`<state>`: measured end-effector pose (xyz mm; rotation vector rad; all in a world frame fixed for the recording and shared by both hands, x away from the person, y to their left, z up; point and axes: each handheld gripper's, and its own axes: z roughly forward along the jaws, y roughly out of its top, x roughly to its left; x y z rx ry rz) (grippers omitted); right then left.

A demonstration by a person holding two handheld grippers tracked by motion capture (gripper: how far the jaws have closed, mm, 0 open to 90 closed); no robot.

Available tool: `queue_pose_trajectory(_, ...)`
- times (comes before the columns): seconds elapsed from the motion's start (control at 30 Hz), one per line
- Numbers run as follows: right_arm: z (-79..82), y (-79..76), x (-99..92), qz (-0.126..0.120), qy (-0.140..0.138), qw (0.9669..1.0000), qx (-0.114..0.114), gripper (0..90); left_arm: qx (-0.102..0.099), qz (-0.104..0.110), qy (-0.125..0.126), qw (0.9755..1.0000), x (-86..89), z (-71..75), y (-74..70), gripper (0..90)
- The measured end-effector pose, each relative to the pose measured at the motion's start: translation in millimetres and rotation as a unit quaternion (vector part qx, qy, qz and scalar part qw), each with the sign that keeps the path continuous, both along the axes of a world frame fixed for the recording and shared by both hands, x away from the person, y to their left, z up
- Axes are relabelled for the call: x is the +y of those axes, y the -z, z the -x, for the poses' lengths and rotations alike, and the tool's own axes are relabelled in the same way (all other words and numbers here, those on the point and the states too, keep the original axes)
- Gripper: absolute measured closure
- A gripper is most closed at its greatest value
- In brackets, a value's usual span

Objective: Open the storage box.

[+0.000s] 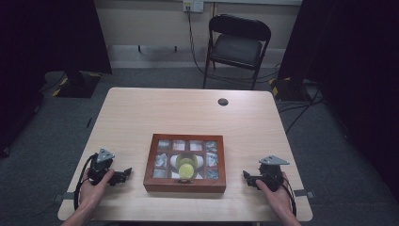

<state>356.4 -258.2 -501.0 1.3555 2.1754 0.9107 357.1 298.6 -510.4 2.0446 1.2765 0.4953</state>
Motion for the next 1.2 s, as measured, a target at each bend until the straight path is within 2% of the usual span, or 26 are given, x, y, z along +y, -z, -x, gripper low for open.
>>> queue_pose_trajectory(0.13, 1.0, -2.7, -1.8, -0.019, -0.017, 0.9996, 0.008, 14.6, 0.001, -0.002, 0.001, 1.0000, -1.5, -0.8, 0.0, 0.0)
queue_pose_trajectory(0.23, 1.8, -5.2, -1.4, -0.028, -0.023, 0.9994, 0.003, 14.7, 0.000, -0.002, 0.001, 1.0000, -1.5, -0.7, 0.1, 0.0)
queue_pose_trajectory(0.3, 4.2, -11.0, 1.5, -0.035, -0.037, 0.9987, -0.006, 16.2, 0.000, -0.002, 0.001, 1.0000, -1.5, -0.7, 0.1, 0.0)
queue_pose_trajectory(0.4, 9.1, -16.3, 4.6, -0.055, -0.055, 0.9970, -0.002, 20.2, 0.000, -0.002, 0.001, 1.0000, -1.5, -0.7, 0.1, 0.0)
queue_pose_trajectory(0.53, 15.1, -26.0, 6.3, -0.073, -0.072, 0.9947, -0.008, 26.4, 0.000, -0.002, 0.001, 1.0000, -1.5, -0.7, 0.1, 0.0)
queue_pose_trajectory(0.77, 18.8, -36.2, 9.5, -0.085, -0.092, 0.9920, -0.015, 35.4, 0.001, -0.002, 0.001, 1.0000, -1.5, -0.7, 0.1, 0.0)
queue_pose_trajectory(0.8, 19.3, -38.2, 10.2, -0.092, -0.096, 0.9911, -0.014, 36.8, 0.000, -0.002, 0.001, 1.0000, -1.5, -0.7, 0.1, 0.0)
queue_pose_trajectory(0.83, 20.2, -42.2, 11.9, -0.106, -0.104, 0.9888, -0.012, 44.2, 0.000, -0.002, 0.001, 1.0000, -1.5, -0.7, 0.1, 0.0)
queue_pose_trajectory(0.87, 20.9, -44.7, 12.6, -0.114, -0.115, 0.9868, -0.012, 46.3, 0.000, -0.002, 0.001, 1.0000, -1.5, -0.7, 0.1, 0.0)
queue_pose_trajectory(0.93, 23.3, -50.9, 16.1, -0.115, -0.125, 0.9853, -0.022, 46.4, 0.000, -0.002, 0.001, 1.0000, -1.5, -0.7, 0.1, 0.0)
queue_pose_trajectory(1.0, 24.6, -54.3, 19.4, -0.123, -0.137, 0.9828, -0.021, 50.3, 0.000, -0.002, 0.001, 1.0000, -1.5, -0.7, 0.1, 0.0)
queue_pose_trajectory(1.03, 24.6, -54.3, 19.4, -0.123, -0.137, 0.9828, -0.021, 50.3, 0.000, -0.002, 0.001, 1.0000, -1.5, -0.7, 0.1, 0.0)
queue_pose_trajectory(1.1, 24.8, -56.7, 27.4, -0.129, -0.156, 0.9792, -0.007, 54.0, 0.001, -0.002, 0.001, 1.0000, -1.4, -0.8, 0.1, 0.0)
queue_pose_trajectory(1.17, 24.6, -57.0, 29.3, -0.131, -0.161, 0.9783, -0.004, 55.0, 0.001, -0.002, 0.002, 1.0000, -1.4, -0.8, 0.1, 0.0)
queue_pose_trajectory(1.2, 25.1, -58.2, 34.9, -0.133, -0.175, 0.9756, 0.001, 57.2, 0.001, -0.002, 0.002, 1.0000, -1.4, -0.8, 0.1, 0.0)
